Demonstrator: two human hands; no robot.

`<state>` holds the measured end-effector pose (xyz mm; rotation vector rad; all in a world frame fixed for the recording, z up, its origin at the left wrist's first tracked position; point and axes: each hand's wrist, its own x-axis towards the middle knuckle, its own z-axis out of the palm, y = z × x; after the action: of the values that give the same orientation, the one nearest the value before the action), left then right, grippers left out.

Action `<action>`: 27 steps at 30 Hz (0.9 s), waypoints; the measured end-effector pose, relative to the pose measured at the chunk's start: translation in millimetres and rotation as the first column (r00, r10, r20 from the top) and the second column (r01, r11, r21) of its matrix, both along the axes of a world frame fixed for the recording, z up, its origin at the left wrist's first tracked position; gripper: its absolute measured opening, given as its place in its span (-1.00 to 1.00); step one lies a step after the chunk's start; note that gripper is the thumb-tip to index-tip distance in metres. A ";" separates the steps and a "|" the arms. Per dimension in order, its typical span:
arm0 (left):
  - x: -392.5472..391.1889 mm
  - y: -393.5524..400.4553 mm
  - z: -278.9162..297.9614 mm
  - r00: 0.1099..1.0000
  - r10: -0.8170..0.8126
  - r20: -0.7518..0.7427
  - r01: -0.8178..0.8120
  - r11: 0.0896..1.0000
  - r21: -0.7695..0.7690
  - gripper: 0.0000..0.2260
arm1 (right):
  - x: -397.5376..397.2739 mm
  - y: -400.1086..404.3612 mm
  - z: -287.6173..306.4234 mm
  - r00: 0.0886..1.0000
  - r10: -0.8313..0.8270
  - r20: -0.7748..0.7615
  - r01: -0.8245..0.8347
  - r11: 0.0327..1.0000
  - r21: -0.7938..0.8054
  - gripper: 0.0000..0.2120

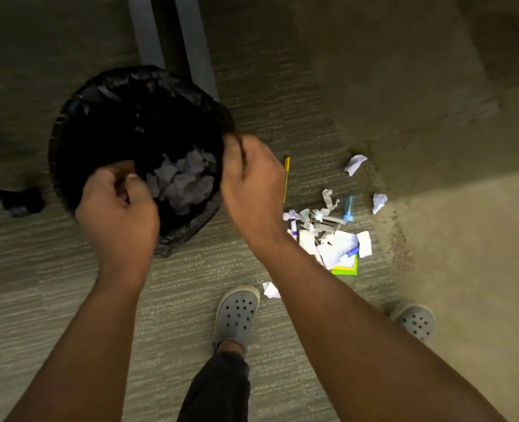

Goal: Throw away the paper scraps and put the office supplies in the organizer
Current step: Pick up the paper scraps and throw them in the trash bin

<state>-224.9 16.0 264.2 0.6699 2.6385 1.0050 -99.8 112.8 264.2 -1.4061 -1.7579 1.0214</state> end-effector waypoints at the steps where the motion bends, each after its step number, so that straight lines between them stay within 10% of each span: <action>1: 18.1 -0.3 1.5 0.997 -0.046 -0.067 0.051 0.996 0.069 -0.73 | 20.7 -7.2 -11.4 0.998 -0.055 0.004 0.055 0.998 -0.035 -0.83; 5: 104.2 -1.6 -20.6 0.872 -0.401 -0.282 0.449 0.884 0.131 -0.88 | 112.7 -45.2 -78.0 0.991 -0.060 0.117 0.088 0.965 -0.248 -0.82; 9: 172.2 -7.6 -104.1 0.780 -0.614 -0.118 0.613 0.788 -0.049 -0.89 | 211.2 -62.8 -156.0 0.942 0.038 0.335 0.102 0.915 -0.390 -0.84; 17: 239.4 -62.0 -275.7 0.808 -0.302 0.505 0.587 0.491 -0.644 -0.41 | 323.4 -42.2 -264.4 0.785 0.125 0.607 0.160 0.905 -0.393 -0.61; 21: 247.0 -86.3 -304.1 0.870 -0.216 0.444 0.481 0.570 -0.666 -0.46 | 339.3 -11.6 -299.8 0.747 0.096 0.658 0.194 0.915 -0.354 -0.45; 27: 246.4 -94.6 -302.6 0.887 -0.256 0.384 0.448 0.678 -0.582 -0.78 | 346.1 12.1 -313.9 0.744 0.106 0.660 0.118 0.951 -0.286 -0.72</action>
<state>21.5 -78.6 -38.3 0.7514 2.2415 0.0071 246.2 124.8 -49.8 -2.1901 -2.1426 0.8624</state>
